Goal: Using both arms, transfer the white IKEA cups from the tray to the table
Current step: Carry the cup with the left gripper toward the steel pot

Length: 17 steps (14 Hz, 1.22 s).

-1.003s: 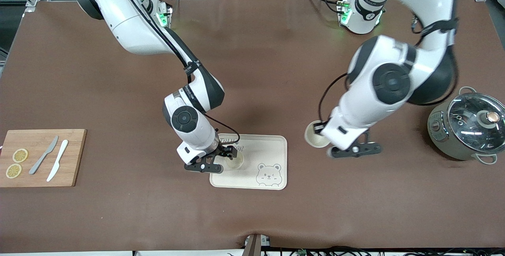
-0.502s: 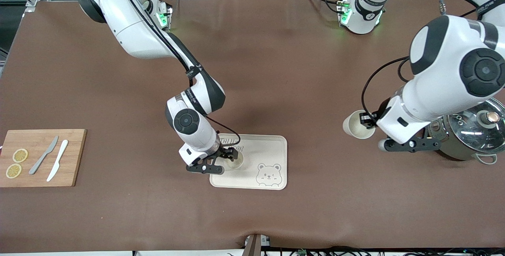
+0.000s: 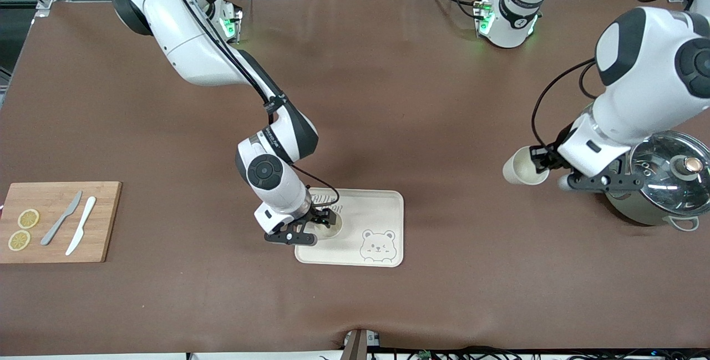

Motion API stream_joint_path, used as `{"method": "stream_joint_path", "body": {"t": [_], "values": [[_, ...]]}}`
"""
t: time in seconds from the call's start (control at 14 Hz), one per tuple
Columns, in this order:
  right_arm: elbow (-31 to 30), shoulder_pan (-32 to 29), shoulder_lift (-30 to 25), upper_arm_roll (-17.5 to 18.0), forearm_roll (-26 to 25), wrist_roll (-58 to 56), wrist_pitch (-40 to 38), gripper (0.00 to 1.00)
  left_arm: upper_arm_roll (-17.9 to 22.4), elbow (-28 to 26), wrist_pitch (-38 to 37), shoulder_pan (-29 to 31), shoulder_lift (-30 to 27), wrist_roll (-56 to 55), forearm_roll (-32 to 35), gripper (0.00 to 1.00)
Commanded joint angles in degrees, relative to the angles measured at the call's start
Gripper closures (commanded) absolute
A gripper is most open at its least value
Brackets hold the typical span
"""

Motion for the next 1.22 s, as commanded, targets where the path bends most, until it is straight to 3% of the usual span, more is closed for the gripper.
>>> {"method": "stream_joint_path", "body": {"t": [0.0,0.36,0.79,1.15], "values": [[0.46,1.64,0.66,-1.68,-0.57,1.93,0.78,0.00,-0.27,-10.91,5.36,1.40,-7.16,3.92,-0.52,1.00],[0.54,1.73,0.66,-1.77,-0.57,2.56,0.70,0.00,-0.27,-27.00,19.86,1.40,-13.40,4.98,-0.35,1.00],[0.54,1.73,0.58,-1.77,-0.48,2.47,0.70,0.48,-0.27,-40.54,33.14,2.89,-16.92,9.72,-0.26,1.00],[0.54,1.64,0.58,-1.77,-0.48,2.38,0.61,0.70,-0.27,-46.79,40.79,4.56,-16.75,13.24,-0.26,1.00]]}}
